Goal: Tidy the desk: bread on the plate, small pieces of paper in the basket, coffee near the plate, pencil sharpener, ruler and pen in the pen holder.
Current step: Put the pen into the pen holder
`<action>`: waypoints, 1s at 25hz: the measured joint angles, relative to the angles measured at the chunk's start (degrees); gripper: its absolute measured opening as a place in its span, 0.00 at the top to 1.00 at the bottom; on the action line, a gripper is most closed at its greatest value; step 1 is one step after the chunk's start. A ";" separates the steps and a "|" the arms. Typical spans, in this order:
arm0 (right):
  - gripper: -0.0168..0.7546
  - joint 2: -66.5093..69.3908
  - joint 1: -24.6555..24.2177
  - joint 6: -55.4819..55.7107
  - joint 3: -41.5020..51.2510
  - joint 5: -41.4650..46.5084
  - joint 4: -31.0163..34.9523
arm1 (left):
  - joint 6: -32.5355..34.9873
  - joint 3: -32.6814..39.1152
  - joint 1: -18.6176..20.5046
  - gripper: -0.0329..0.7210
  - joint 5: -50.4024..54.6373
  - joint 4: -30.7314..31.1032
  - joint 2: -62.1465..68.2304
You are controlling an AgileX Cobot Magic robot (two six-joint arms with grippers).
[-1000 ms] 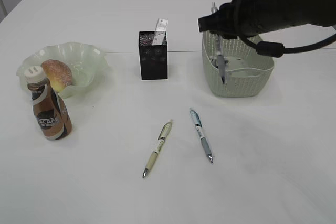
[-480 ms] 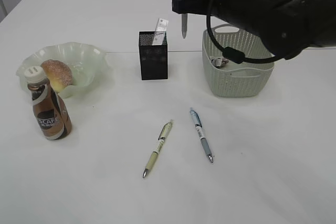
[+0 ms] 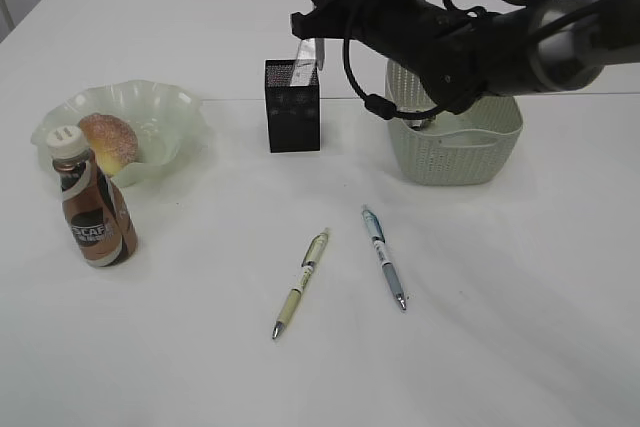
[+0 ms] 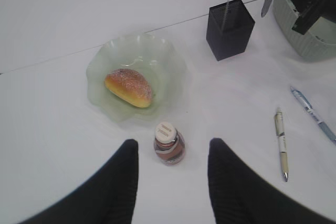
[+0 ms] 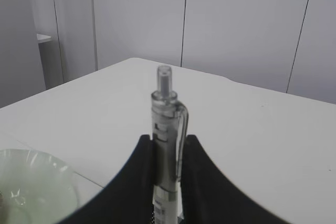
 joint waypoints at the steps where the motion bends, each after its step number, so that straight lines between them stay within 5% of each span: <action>1: 0.88 0.76 0.00 0.00 -0.89 0.00 0.00 | 0.00 0.00 0.00 0.53 0.00 0.51 0.00; 25: 0.88 15.10 0.00 1.67 -17.83 3.52 0.10 | 0.00 0.00 0.00 0.54 0.00 3.40 0.00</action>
